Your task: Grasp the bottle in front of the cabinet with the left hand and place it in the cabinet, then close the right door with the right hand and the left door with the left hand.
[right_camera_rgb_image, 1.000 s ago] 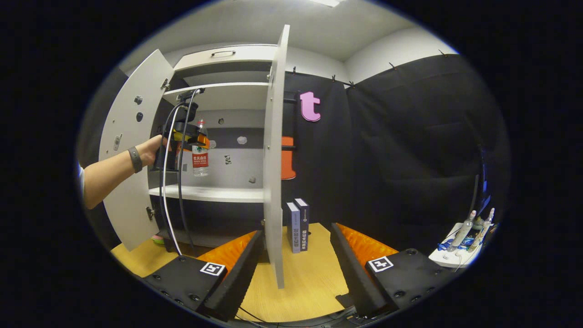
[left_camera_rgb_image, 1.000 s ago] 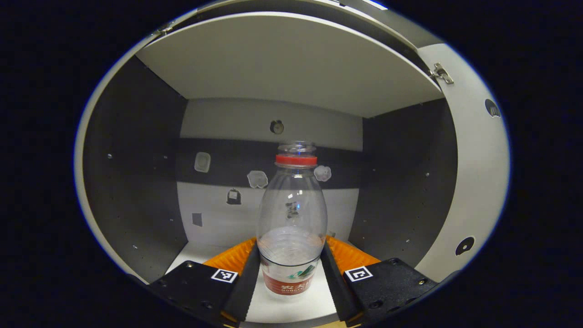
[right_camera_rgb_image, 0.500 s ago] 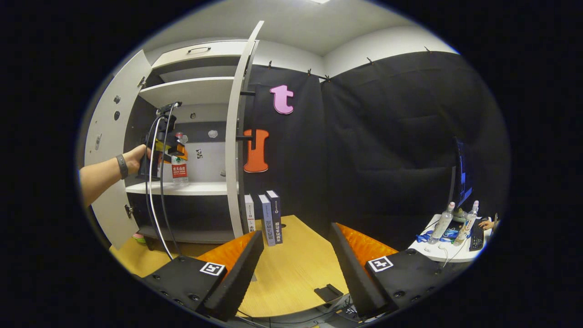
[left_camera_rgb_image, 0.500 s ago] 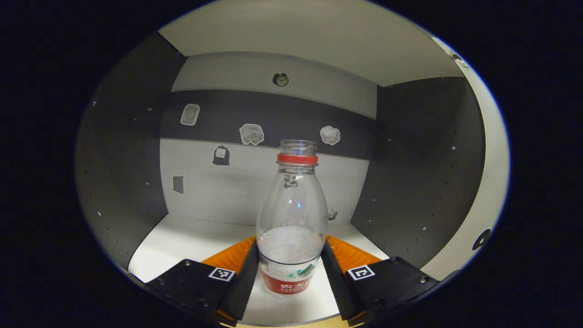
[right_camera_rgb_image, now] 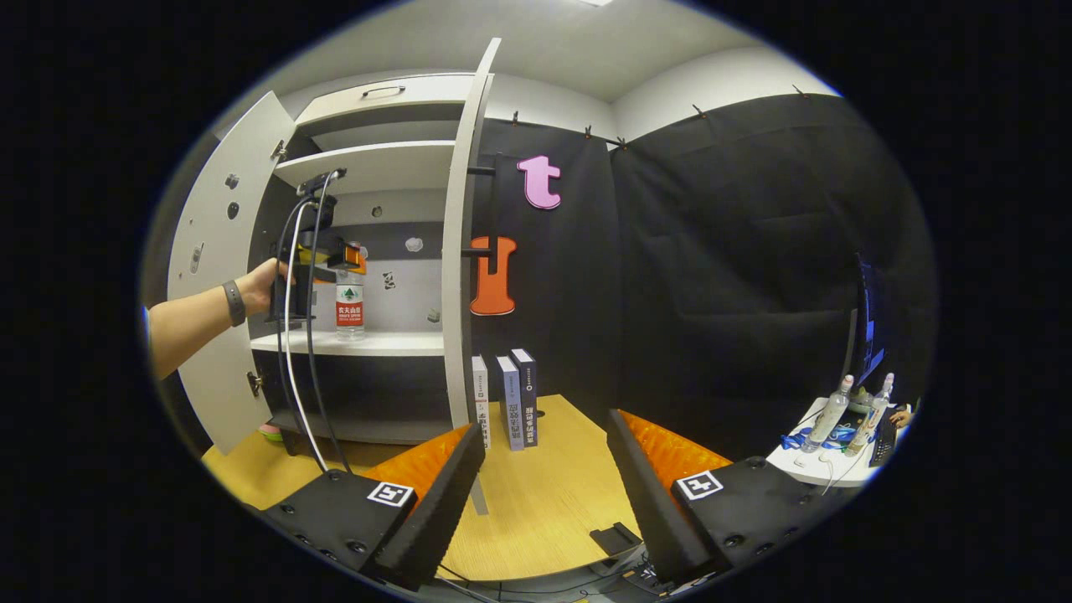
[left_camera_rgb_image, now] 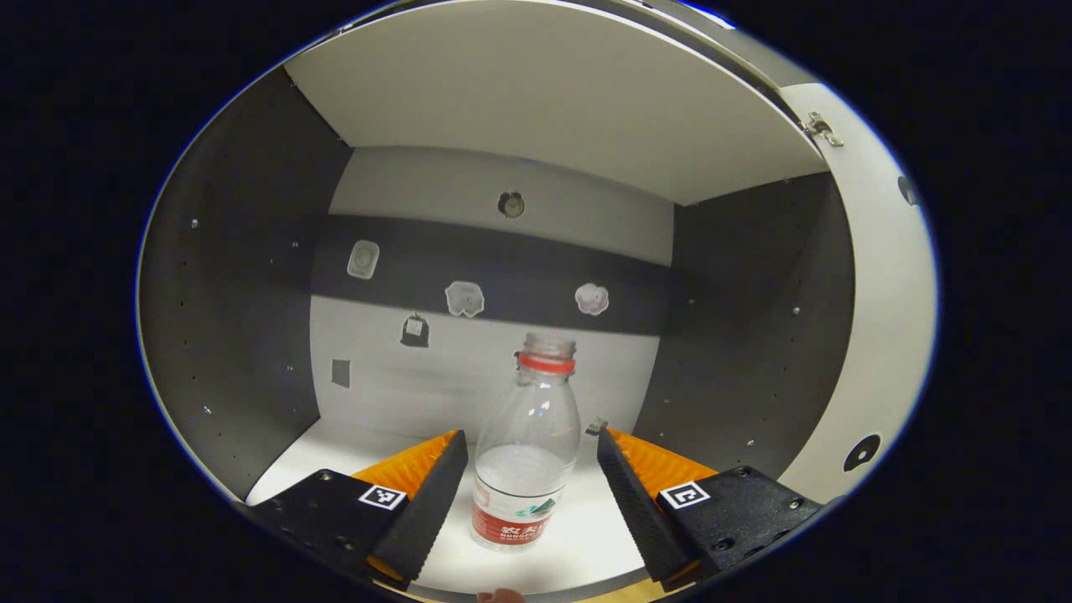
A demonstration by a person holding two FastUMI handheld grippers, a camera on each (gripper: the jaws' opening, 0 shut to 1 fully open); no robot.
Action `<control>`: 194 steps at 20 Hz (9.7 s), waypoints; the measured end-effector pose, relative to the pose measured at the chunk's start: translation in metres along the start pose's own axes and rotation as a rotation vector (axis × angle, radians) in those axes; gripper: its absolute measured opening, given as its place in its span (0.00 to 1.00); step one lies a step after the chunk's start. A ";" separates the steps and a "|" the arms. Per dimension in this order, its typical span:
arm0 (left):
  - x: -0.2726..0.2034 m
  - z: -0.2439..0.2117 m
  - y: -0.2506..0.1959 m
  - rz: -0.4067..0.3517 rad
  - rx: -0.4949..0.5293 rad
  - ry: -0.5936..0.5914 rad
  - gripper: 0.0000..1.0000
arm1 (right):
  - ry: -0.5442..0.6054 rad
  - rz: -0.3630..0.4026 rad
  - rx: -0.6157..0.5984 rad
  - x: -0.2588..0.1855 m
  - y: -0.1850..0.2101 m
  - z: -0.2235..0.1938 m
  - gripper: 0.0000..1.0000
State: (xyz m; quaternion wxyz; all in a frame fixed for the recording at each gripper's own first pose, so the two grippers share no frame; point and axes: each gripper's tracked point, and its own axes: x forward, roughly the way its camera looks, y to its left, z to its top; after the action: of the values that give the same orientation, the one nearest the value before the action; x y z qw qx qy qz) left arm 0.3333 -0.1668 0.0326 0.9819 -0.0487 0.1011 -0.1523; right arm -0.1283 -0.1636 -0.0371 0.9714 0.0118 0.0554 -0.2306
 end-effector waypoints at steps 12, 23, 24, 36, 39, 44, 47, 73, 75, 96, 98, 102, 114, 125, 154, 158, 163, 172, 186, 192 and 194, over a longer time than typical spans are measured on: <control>-0.188 0.066 -0.015 -0.012 0.063 -0.238 0.95 | -0.013 0.171 0.005 0.006 0.042 0.008 0.98; -0.329 -0.060 0.021 0.218 0.042 -0.175 0.94 | -0.009 0.372 0.024 0.014 0.116 0.011 0.98; -0.336 -0.071 0.025 0.237 0.032 -0.168 0.95 | -0.005 0.383 0.026 0.013 0.120 0.009 0.98; -0.371 -0.103 0.032 0.282 -0.003 -0.154 0.95 | -0.087 0.233 0.082 0.039 0.033 0.097 0.98; -0.373 -0.100 0.028 0.266 -0.001 -0.155 0.95 | -0.135 0.126 0.078 0.056 -0.021 0.143 0.98; -0.373 -0.093 0.032 0.257 -0.009 -0.162 0.95 | -0.195 0.081 0.096 0.100 -0.046 0.211 0.98; -0.379 -0.083 0.039 0.278 -0.014 -0.195 0.95 | -0.223 0.062 0.039 0.125 -0.047 0.227 0.97; -0.397 -0.069 0.091 0.371 -0.010 -0.215 0.95 | -0.167 0.343 0.045 0.129 0.122 0.213 0.94; -0.401 -0.068 0.097 0.385 -0.005 -0.216 0.95 | -0.156 0.375 0.058 0.133 0.139 0.211 0.94; -0.449 -0.006 0.236 0.677 -0.003 -0.291 0.94 | -0.089 0.381 0.045 0.110 0.146 0.146 0.94; -0.439 0.008 0.248 0.673 -0.006 -0.300 0.94 | -0.073 0.381 0.044 0.105 0.142 0.133 0.94; -0.418 0.033 0.272 0.650 -0.036 -0.329 0.94 | -0.042 0.392 0.052 0.093 0.138 0.108 0.94; -0.389 0.043 0.276 0.627 0.067 -0.294 0.93 | -0.013 0.309 0.080 0.087 0.095 0.085 0.95; -0.347 0.031 0.180 0.390 0.086 -0.241 0.87 | -0.025 0.309 0.073 0.086 0.077 0.087 0.95; -0.188 0.019 0.054 0.143 0.033 -0.233 0.94 | -0.040 0.095 0.099 0.057 -0.010 0.090 0.95; -0.218 0.031 0.051 0.145 0.037 -0.268 0.94 | -0.042 0.138 0.103 0.056 0.006 0.091 0.94; -0.286 0.038 0.045 0.150 0.088 -0.283 0.94 | -0.023 0.238 0.102 0.059 0.044 0.086 0.94; -0.392 0.001 0.053 0.278 0.124 -0.304 0.94 | -0.016 0.434 0.142 0.052 0.117 0.079 0.95; -0.424 -0.034 0.041 0.285 0.081 -0.204 0.94 | -0.044 0.435 0.102 0.037 0.121 0.072 0.95; -0.423 -0.033 0.037 0.274 0.083 -0.201 0.94 | -0.059 0.434 0.121 0.035 0.120 0.079 0.95; -0.425 -0.033 0.038 0.276 0.083 -0.196 0.94 | -0.060 0.437 0.126 0.034 0.122 0.080 0.94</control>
State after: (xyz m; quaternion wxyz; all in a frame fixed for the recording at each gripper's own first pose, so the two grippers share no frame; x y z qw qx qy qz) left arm -0.0593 -0.0022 0.0733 0.9999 -0.0082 0.0042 -0.0145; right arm -0.0350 -0.0738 0.0384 0.9968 0.0771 0.0079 -0.0181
